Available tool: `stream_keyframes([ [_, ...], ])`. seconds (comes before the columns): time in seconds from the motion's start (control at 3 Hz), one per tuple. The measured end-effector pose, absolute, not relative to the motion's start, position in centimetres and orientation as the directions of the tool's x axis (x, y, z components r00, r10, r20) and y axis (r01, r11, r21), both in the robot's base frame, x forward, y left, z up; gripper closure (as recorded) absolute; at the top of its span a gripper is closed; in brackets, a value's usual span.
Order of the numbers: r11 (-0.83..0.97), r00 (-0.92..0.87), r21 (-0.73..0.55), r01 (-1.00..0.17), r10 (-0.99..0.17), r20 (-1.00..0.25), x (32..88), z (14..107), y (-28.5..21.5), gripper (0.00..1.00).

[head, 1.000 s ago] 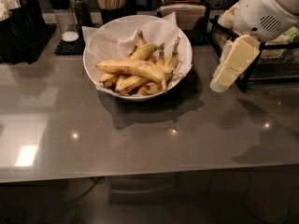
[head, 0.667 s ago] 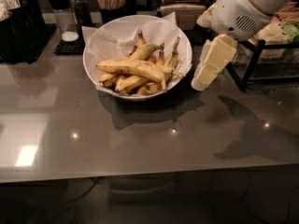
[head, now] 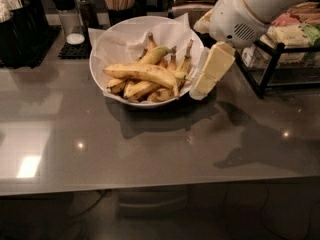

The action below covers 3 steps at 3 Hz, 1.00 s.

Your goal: Pick banana from white bowl

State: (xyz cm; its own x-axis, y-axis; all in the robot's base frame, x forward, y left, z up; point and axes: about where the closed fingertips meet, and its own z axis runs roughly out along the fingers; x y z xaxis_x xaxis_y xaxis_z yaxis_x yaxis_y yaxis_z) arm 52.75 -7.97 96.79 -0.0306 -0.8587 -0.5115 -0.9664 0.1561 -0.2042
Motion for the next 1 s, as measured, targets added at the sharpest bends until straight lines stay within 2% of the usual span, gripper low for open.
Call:
stream_keyframes([
  [0.33,0.058,0.047,-0.168,-0.984,-0.824,-0.564,53.3,95.2,-3.2,0.00],
  [1.0,0.064,0.053,-0.176,-0.982,-0.809,-0.586,54.2,94.9,-2.0,0.00],
])
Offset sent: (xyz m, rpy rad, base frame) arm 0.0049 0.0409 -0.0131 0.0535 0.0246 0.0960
